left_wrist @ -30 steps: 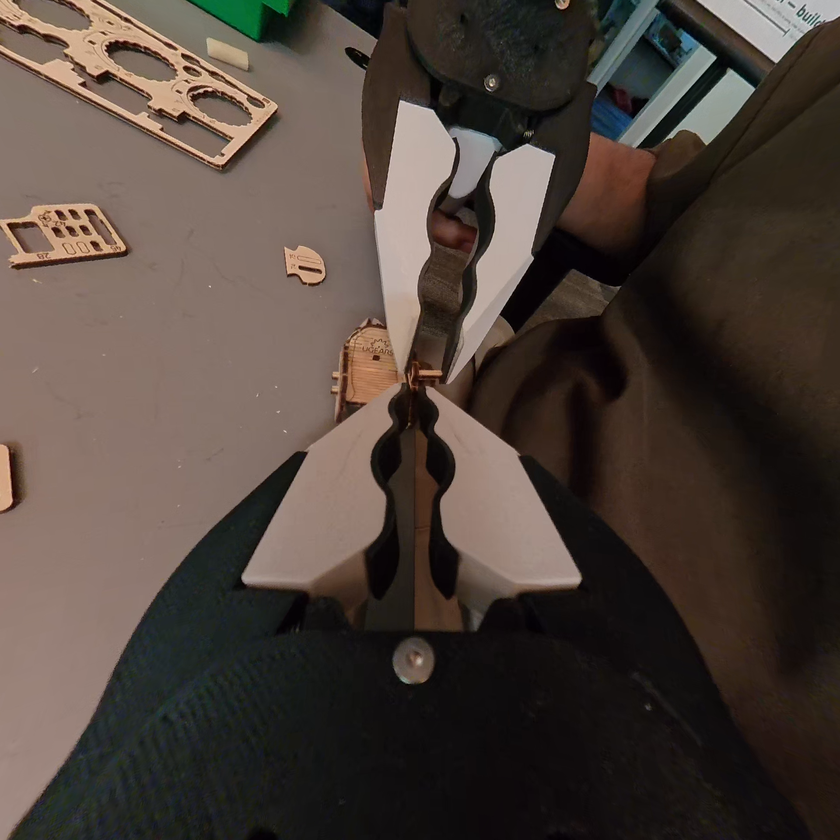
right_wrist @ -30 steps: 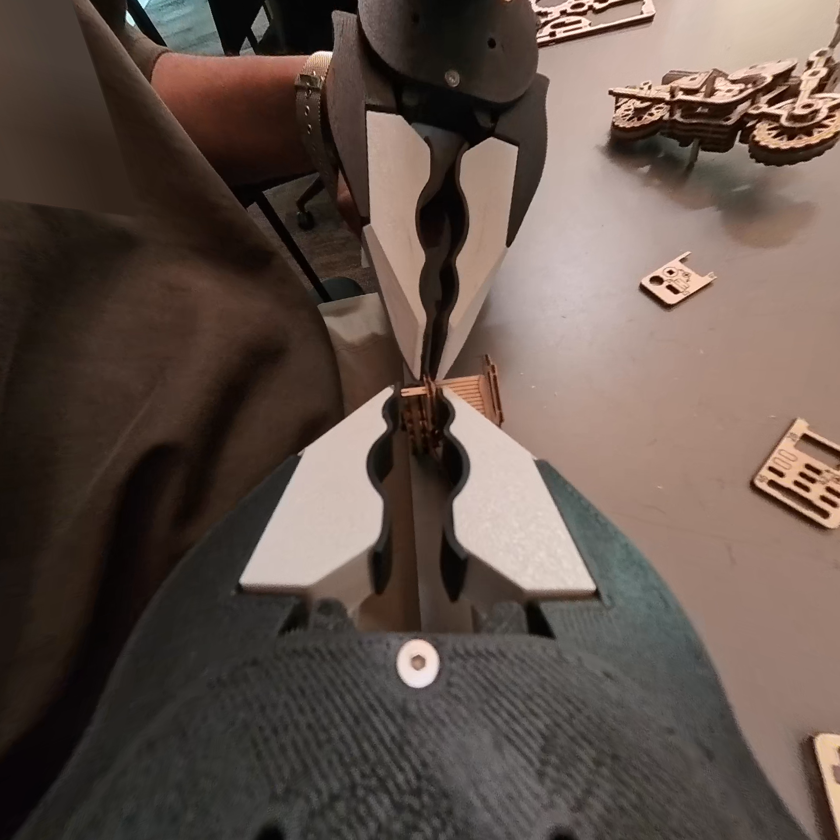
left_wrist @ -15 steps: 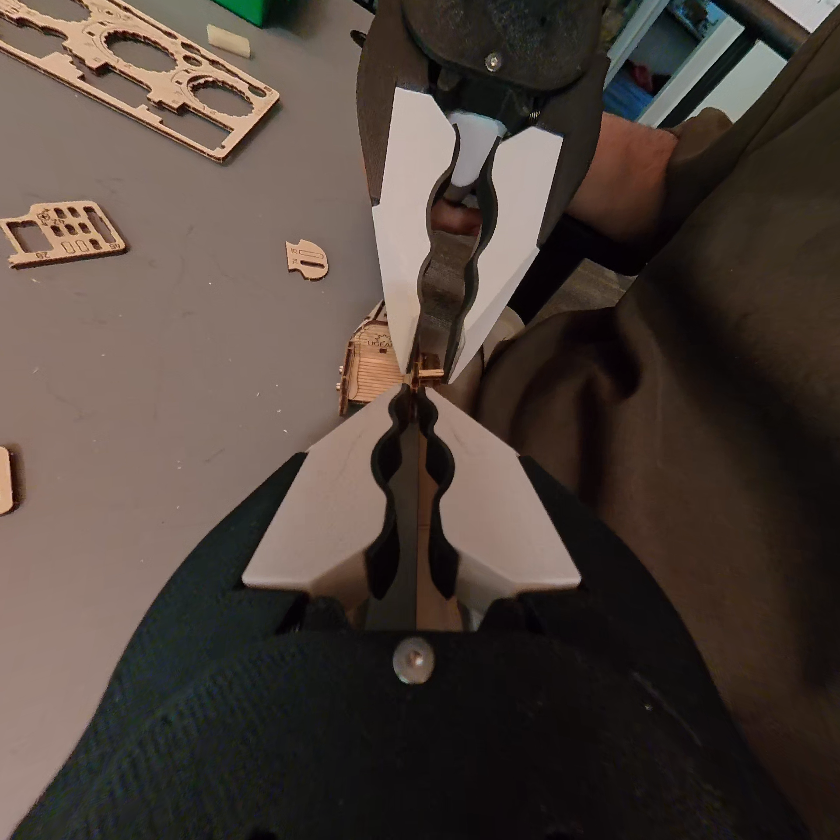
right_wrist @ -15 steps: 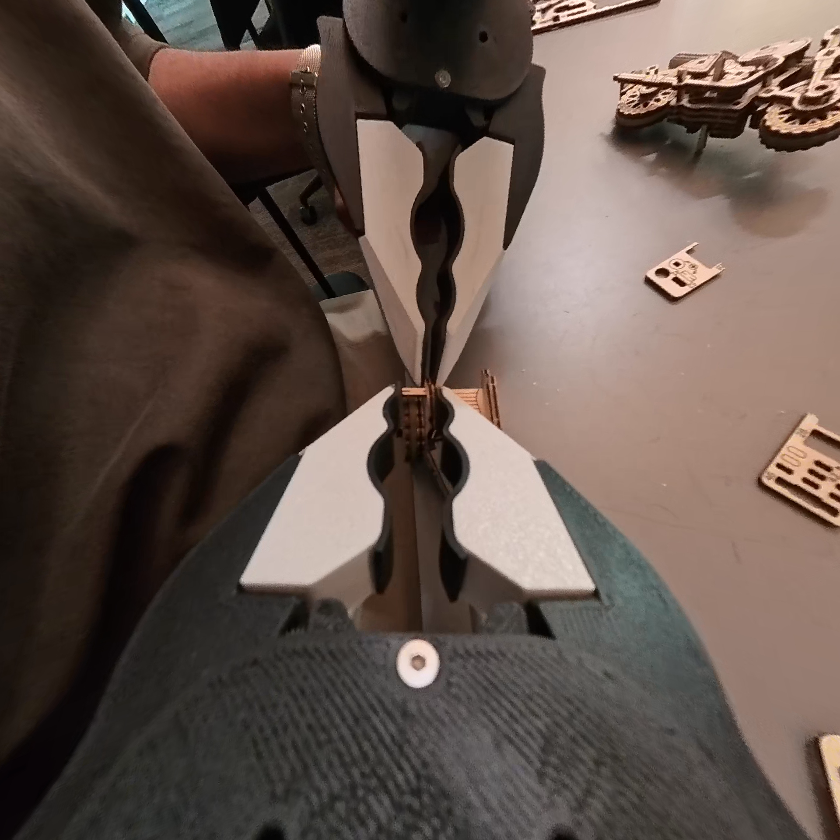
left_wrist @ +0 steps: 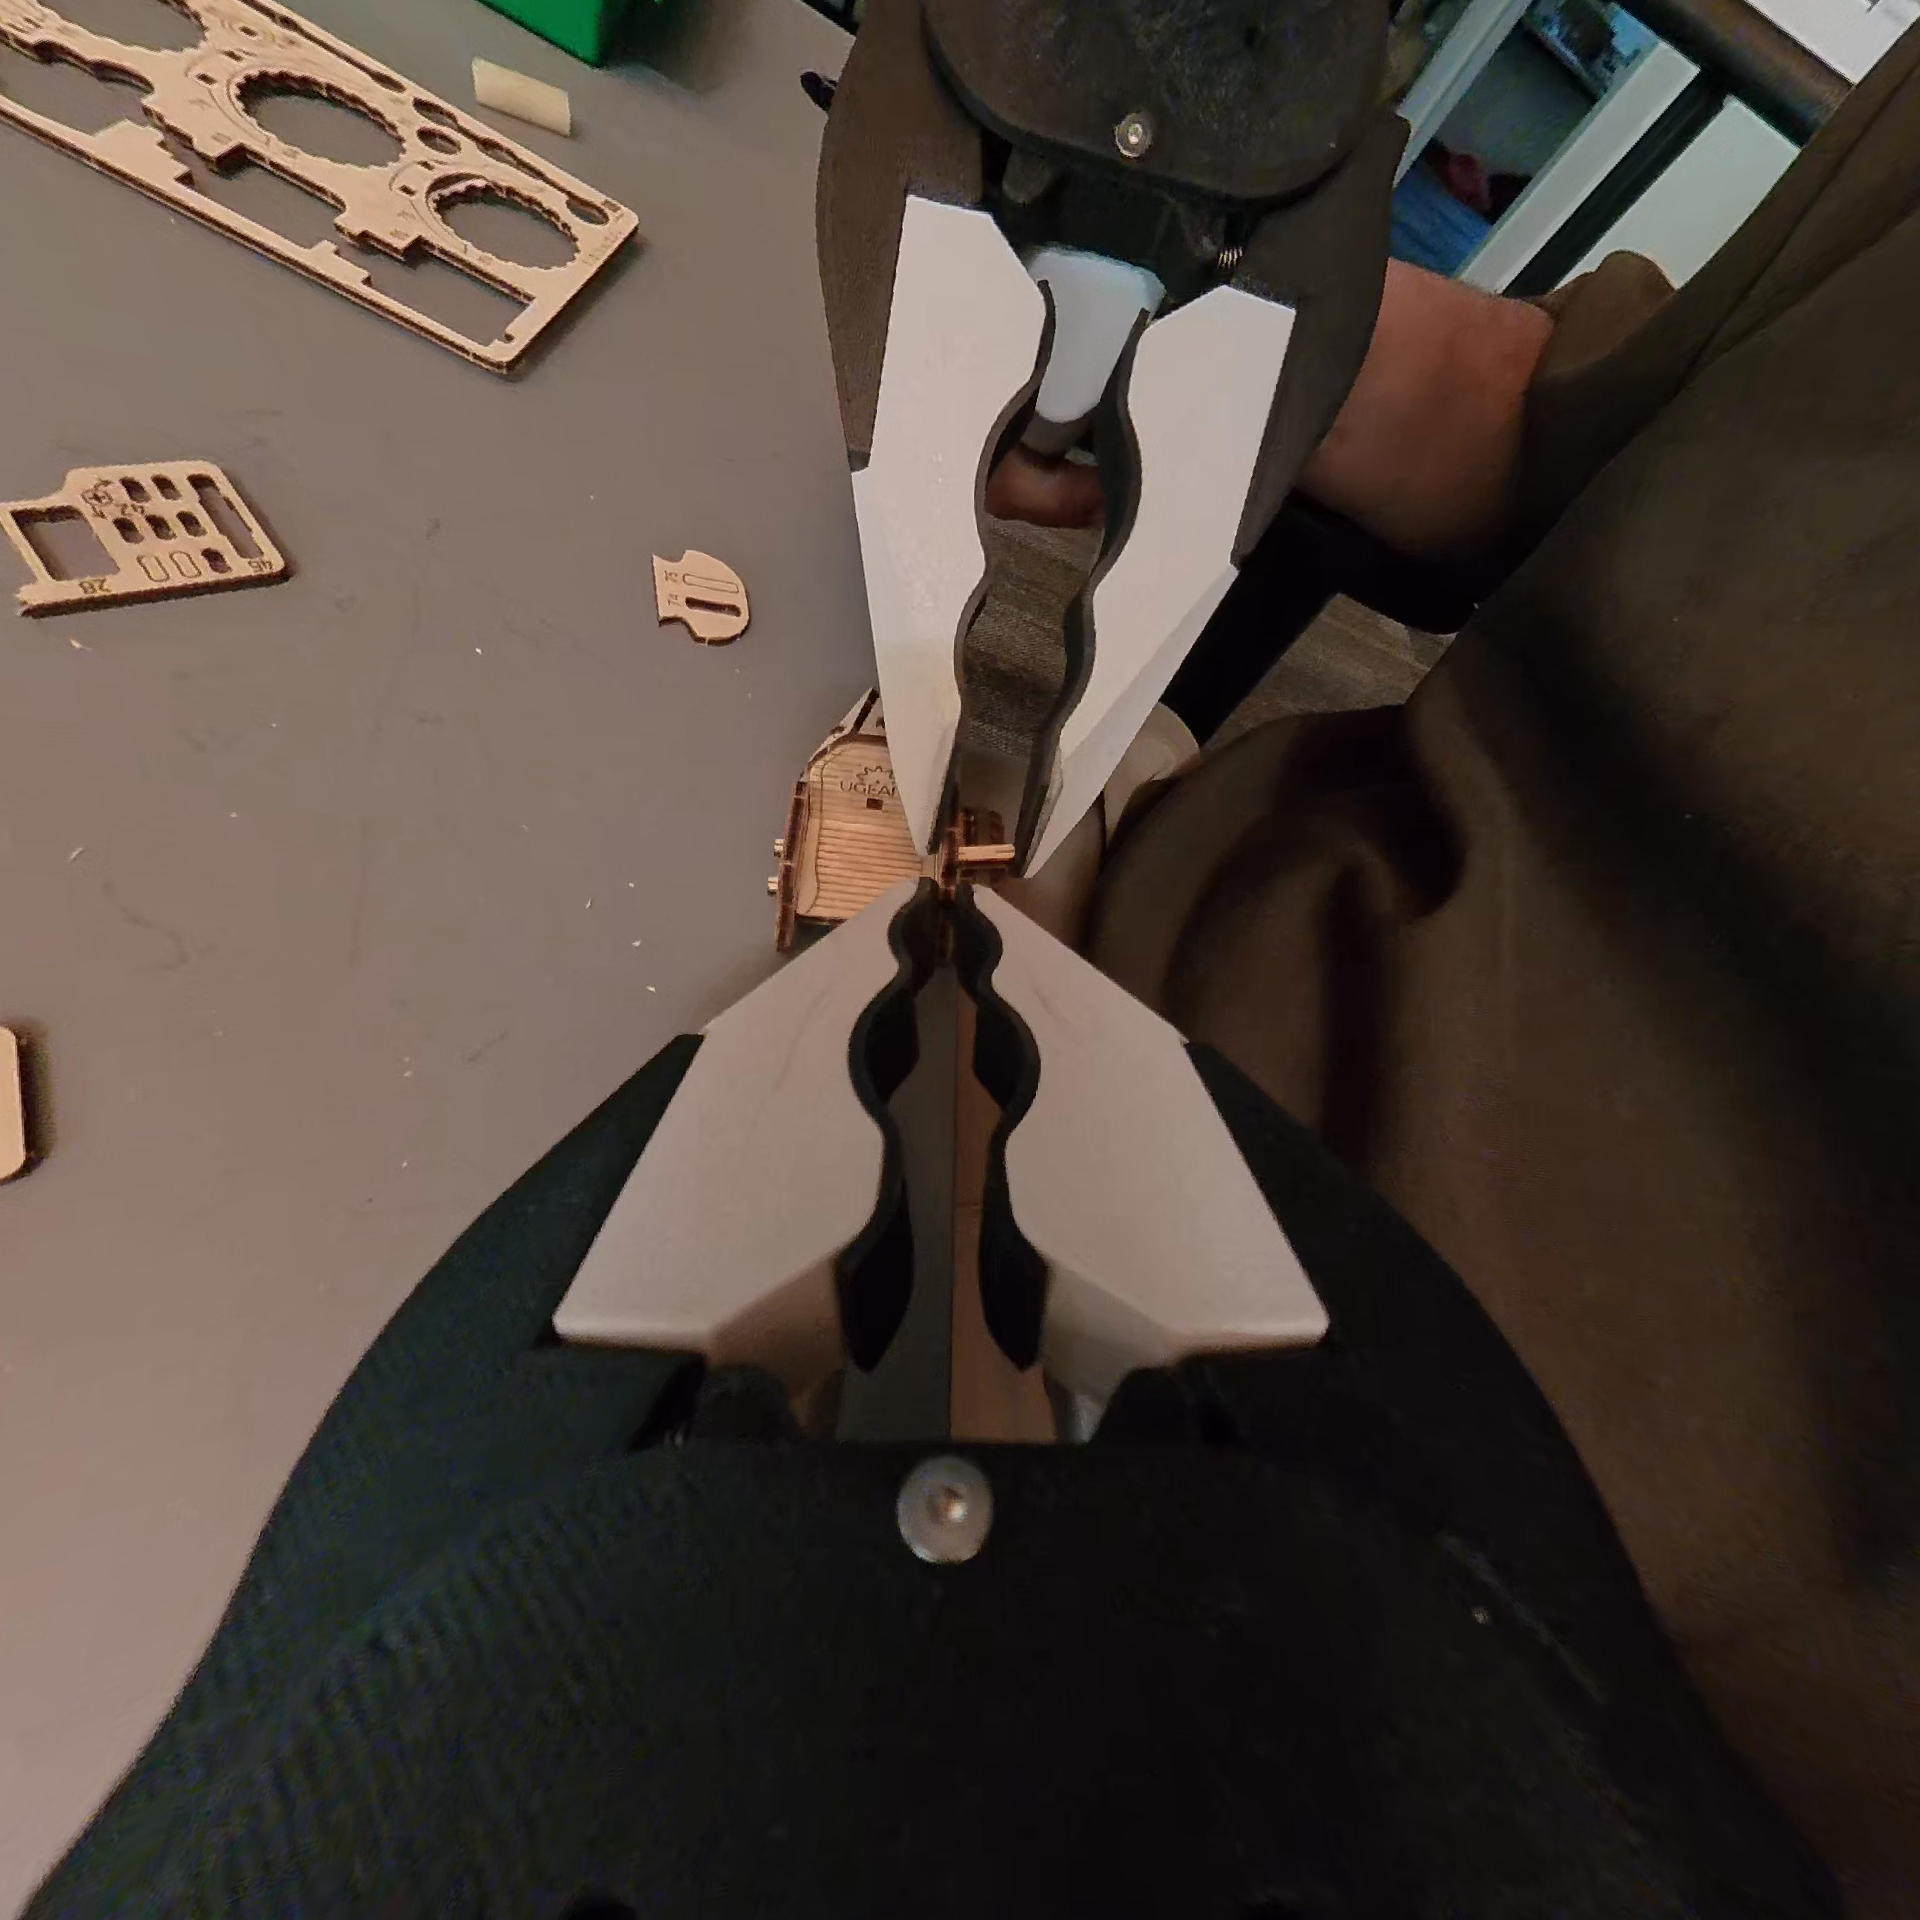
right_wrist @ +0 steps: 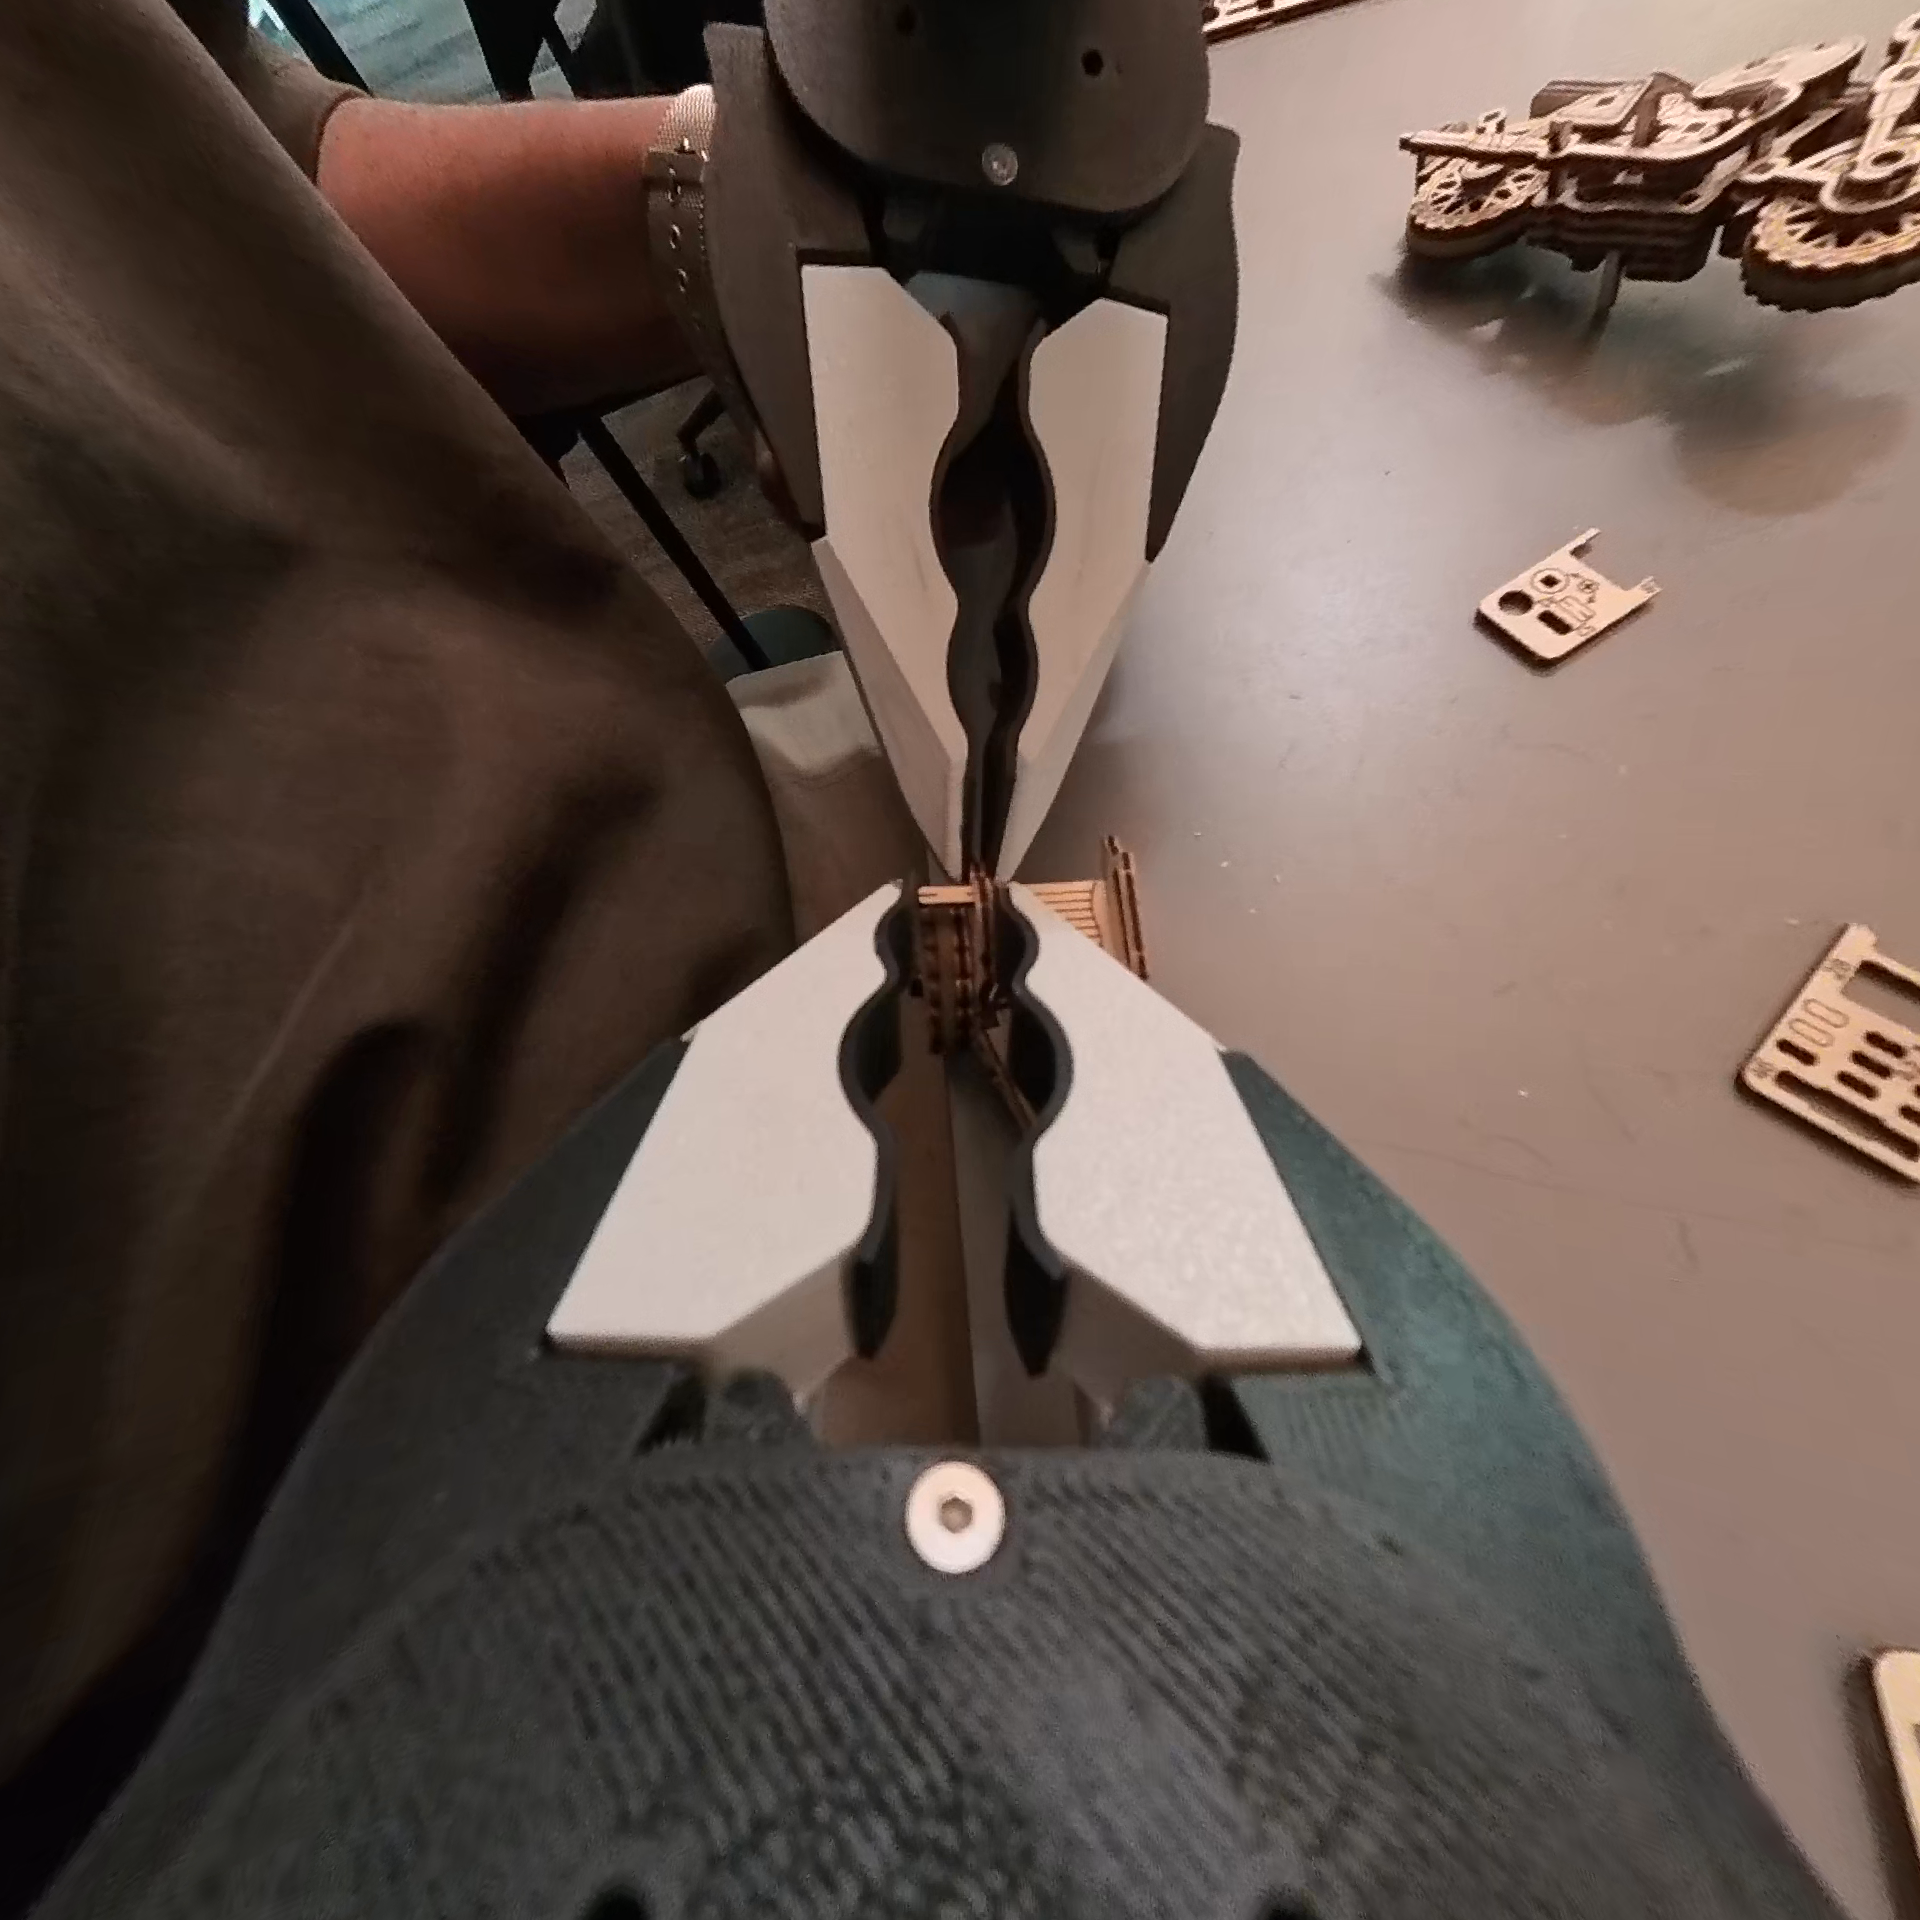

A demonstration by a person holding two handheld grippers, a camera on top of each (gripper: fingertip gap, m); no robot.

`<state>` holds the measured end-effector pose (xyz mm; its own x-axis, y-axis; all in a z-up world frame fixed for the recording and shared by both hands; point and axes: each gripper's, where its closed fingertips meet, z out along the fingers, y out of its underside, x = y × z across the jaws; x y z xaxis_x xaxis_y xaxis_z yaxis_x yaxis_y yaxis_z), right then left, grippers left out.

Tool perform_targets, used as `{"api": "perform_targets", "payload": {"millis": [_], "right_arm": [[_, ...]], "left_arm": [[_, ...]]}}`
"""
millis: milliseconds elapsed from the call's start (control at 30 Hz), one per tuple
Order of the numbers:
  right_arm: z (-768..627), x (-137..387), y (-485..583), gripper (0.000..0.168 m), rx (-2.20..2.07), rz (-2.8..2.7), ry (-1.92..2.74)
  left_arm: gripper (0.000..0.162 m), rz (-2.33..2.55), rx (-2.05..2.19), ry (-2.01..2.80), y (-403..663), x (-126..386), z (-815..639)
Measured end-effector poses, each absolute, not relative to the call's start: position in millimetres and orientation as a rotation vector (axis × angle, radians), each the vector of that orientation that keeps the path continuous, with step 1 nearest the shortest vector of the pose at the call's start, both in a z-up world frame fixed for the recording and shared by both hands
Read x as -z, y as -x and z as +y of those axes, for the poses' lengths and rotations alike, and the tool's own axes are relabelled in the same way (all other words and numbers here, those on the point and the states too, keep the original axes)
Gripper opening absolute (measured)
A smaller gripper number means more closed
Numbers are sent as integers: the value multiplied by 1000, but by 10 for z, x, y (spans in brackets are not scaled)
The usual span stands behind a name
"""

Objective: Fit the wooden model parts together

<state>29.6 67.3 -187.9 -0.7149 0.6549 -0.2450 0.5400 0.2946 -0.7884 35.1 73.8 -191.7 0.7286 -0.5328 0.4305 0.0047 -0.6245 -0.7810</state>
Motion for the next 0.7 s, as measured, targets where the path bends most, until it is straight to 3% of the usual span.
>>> {"api": "perform_targets", "payload": {"millis": [700], "right_arm": [[760,1835,-225,14,-1606,-2317,1263]], "left_arm": [[0,321,810,2064,-262,1830,835]]}}
